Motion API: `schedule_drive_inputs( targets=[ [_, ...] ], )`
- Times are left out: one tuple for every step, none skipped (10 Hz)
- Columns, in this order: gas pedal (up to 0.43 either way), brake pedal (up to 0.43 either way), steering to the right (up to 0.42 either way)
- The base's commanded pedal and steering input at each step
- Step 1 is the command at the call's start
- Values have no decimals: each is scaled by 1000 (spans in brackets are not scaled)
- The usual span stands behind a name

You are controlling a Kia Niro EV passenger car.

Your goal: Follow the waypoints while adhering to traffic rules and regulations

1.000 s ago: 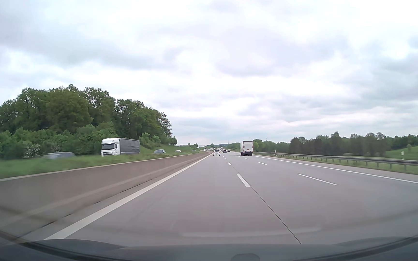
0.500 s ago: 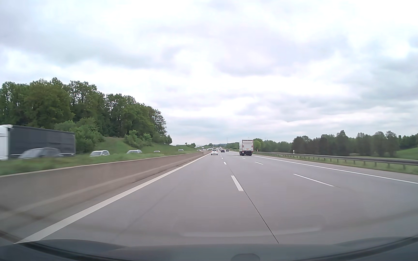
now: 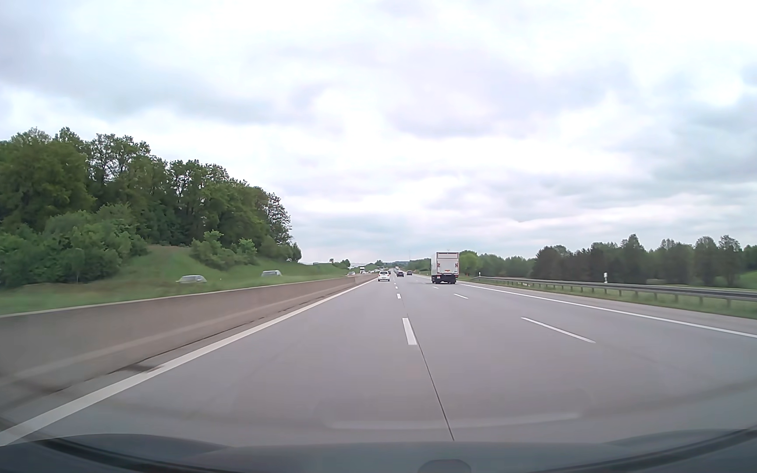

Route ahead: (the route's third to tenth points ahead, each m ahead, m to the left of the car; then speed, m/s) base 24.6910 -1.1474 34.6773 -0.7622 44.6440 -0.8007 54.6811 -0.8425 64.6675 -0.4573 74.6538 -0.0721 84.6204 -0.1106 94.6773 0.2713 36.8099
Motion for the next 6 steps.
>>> schedule_drive_inputs(
  targets=[
    [319, 0, 0],
    [319, 0, 0],
    [319, 0, -1],
    [311, 0, -3],
    [311, 0, -5],
    [311, 0, -5]
  ],
)
